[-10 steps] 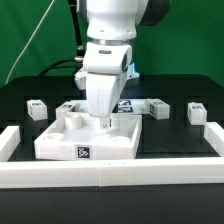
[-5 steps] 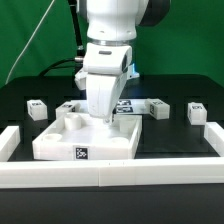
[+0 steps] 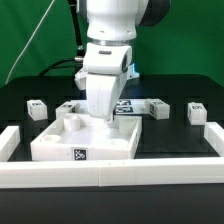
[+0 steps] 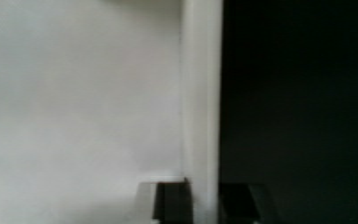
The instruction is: Assemble one leg
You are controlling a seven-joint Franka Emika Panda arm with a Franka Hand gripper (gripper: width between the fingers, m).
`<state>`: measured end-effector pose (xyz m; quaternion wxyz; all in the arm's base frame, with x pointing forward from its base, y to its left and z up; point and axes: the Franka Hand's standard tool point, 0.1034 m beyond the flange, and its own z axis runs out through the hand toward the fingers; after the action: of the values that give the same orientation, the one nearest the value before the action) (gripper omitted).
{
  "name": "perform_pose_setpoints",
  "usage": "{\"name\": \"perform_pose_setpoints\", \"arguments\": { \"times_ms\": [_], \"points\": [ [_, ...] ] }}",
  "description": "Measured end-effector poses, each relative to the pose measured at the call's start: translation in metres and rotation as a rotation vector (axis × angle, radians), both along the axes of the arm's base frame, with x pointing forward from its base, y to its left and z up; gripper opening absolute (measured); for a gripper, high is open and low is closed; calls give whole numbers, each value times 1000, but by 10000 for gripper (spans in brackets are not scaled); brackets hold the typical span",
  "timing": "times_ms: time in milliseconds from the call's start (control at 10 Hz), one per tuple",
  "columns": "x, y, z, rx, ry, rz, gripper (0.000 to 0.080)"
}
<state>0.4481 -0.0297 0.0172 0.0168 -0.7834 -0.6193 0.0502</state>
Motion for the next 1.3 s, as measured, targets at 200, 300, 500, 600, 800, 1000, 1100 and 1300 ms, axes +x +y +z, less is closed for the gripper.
{"name": "perform_pose_setpoints", "arguments": {
  "times_ms": [200, 300, 500, 600, 800, 1000, 1100, 1300],
  "points": [
    [0, 0, 0, 0, 0, 0, 57],
    [1, -1, 0, 4, 2, 51, 57],
    [4, 2, 1, 18, -1, 182, 57],
    [7, 8, 0, 21, -15, 230, 57],
    [8, 8, 0, 22, -18, 230, 58],
    [8, 8, 0, 22, -19, 230, 58],
    [8, 10, 0, 22, -19, 228, 58],
    [15, 33, 0, 34, -31, 253, 58]
  ]
}}
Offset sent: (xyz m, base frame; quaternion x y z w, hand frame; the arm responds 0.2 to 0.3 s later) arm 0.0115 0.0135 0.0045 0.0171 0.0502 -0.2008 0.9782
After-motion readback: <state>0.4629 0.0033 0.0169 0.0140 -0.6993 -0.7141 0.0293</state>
